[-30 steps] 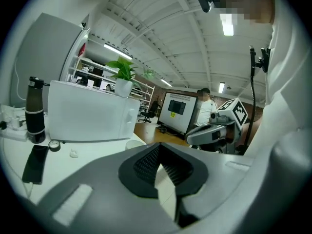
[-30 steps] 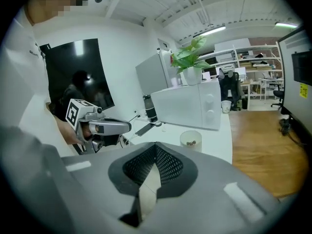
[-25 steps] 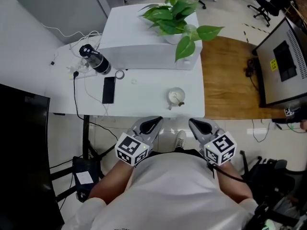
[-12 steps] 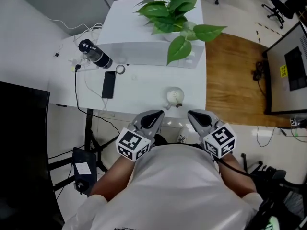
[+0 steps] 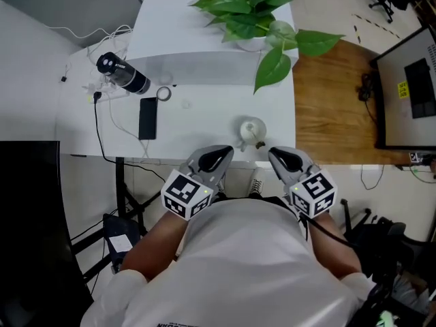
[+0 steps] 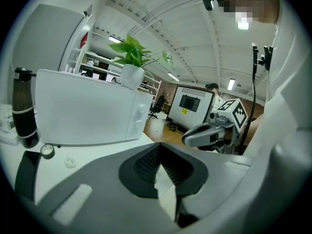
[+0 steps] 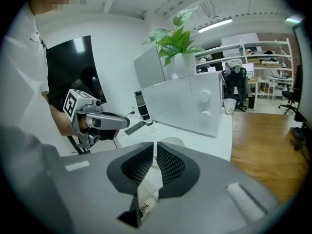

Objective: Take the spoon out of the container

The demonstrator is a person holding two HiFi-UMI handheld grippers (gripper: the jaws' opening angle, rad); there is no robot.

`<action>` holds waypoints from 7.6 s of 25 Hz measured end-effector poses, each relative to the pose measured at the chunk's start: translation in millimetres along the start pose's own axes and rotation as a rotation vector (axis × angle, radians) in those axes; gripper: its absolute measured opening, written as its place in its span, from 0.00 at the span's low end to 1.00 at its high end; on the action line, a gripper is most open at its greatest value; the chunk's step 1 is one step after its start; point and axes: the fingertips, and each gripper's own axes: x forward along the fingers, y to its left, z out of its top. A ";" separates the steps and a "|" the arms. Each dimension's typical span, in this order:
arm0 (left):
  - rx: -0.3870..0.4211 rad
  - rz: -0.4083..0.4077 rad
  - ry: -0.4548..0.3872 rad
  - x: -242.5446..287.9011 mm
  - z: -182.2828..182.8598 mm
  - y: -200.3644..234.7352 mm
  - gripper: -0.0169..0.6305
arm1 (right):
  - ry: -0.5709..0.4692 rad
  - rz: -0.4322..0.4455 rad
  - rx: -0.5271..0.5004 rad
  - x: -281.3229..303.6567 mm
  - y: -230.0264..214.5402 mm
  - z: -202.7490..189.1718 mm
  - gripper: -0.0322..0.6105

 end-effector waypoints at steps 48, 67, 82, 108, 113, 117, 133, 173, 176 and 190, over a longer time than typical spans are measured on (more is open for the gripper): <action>-0.108 0.049 0.005 -29.5 -31.4 31.6 0.03 | 0.360 -0.137 -0.838 68.0 -7.0 -44.5 0.16; -0.077 0.037 -0.017 -35.1 -21.5 23.4 0.03 | 0.229 -0.175 -0.619 51.2 -3.2 -15.5 0.13; -0.020 0.027 -0.075 -30.7 10.1 14.7 0.03 | -0.047 -0.098 -0.005 -11.5 -8.4 22.1 0.13; 0.066 -0.097 -0.071 -45.4 19.8 3.7 0.03 | -0.184 -0.178 0.117 -51.0 26.0 33.8 0.13; 0.085 -0.158 -0.065 -57.5 14.4 4.2 0.03 | -0.206 -0.243 0.139 -48.5 41.2 33.5 0.13; 0.098 -0.182 -0.062 -65.2 9.8 4.2 0.03 | -0.225 -0.271 0.137 -51.8 53.7 33.7 0.13; 0.032 -0.044 -0.142 -89.9 -14.7 -66.2 0.03 | -0.241 -0.160 0.060 -116.3 86.2 0.2 0.13; 0.034 -0.044 -0.100 -153.6 -87.3 -174.3 0.03 | -0.219 -0.121 0.043 -180.6 170.3 -61.9 0.13; 0.041 -0.051 -0.099 -154.3 -86.6 -175.7 0.03 | -0.217 -0.118 0.038 -179.7 172.2 -62.1 0.13; 0.040 -0.044 -0.098 -159.0 -86.4 -173.0 0.03 | -0.232 -0.115 0.030 -184.1 182.0 -63.2 0.13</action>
